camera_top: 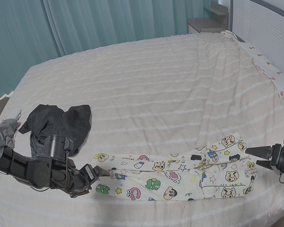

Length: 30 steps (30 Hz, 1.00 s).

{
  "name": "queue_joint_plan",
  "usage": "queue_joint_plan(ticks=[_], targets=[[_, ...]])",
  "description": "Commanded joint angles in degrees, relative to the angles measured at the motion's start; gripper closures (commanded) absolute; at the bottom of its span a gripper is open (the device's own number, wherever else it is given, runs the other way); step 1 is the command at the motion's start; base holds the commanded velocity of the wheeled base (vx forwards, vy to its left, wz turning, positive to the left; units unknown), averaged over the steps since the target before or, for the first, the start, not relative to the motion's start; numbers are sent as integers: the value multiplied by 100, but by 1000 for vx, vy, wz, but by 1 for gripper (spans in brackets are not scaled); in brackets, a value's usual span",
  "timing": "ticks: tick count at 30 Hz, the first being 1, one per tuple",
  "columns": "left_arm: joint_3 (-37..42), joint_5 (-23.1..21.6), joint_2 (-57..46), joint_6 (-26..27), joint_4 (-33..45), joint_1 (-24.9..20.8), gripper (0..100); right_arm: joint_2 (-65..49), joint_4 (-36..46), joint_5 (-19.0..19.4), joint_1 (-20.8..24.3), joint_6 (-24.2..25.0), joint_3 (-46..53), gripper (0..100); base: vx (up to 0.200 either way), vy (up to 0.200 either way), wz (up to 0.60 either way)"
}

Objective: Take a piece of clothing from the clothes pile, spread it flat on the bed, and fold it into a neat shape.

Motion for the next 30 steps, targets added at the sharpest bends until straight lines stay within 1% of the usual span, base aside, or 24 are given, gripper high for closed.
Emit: queue_joint_plan(ticks=[1, 2, 4, 5, 9, 12, 14, 16, 19, 21, 24, 25, 26, 30], targets=[[79, -1, -14, 23, -371, 161, 0, 15, 0, -1, 84, -7, 47, 0, 0, 0, 0], [123, -10, -31, 49, -582, 205, 0, 15, -9, -1, 110, -15, 65, 0, 0, 0, 0], [132, -10, -31, 76, -670, 222, 0, 24, -9, -1, 119, -33, 74, 0, 0, 0, 0], [202, 34, -49, 348, -969, 354, 0, 50, 0, -1, 128, -174, 109, 0, 0, 0, 0], [308, 184, 12, 981, -1057, 565, 0, 138, 0, 8, 136, -384, 206, 0, 0, 0, 0], [237, 149, 74, 1192, -1136, 741, 0, 200, -9, -18, 163, -508, 223, 0, 0, 0, 0], [150, 78, 109, 1456, -1408, 961, 0, 208, 17, -18, 172, -525, 223, 0, 0, 0, 0], [97, -71, 259, 1886, -1654, 1154, 0, 200, 17, -18, 172, -525, 223, 0, 0, 0, 0], [-9, -502, 540, 2774, -1865, 1453, 0, 191, 9, -18, 163, -525, 223, 0, 0, 0, 0], [-70, -836, 716, 3099, -1865, 1506, 0, 165, 35, -10, 172, -516, 223, 0, 0, 0, 0], [-149, -1161, 909, 3170, -1892, 1506, 0, 156, 53, -10, 189, -481, 223, 0, 0, 0, 0], [-149, -1161, 909, 3170, -1892, 1506, 0, 156, 53, -10, 189, -481, 223, 0, 0, 0, 0], [-228, -1363, 1023, 3196, -1892, 1506, 0, 129, 79, -18, 189, -472, 223, 0, 0, 0, 0], [-281, -1530, 1102, 3301, -1971, 1506, 0, 103, 176, -18, 189, -481, 223, 0, 0, 0, 0]])
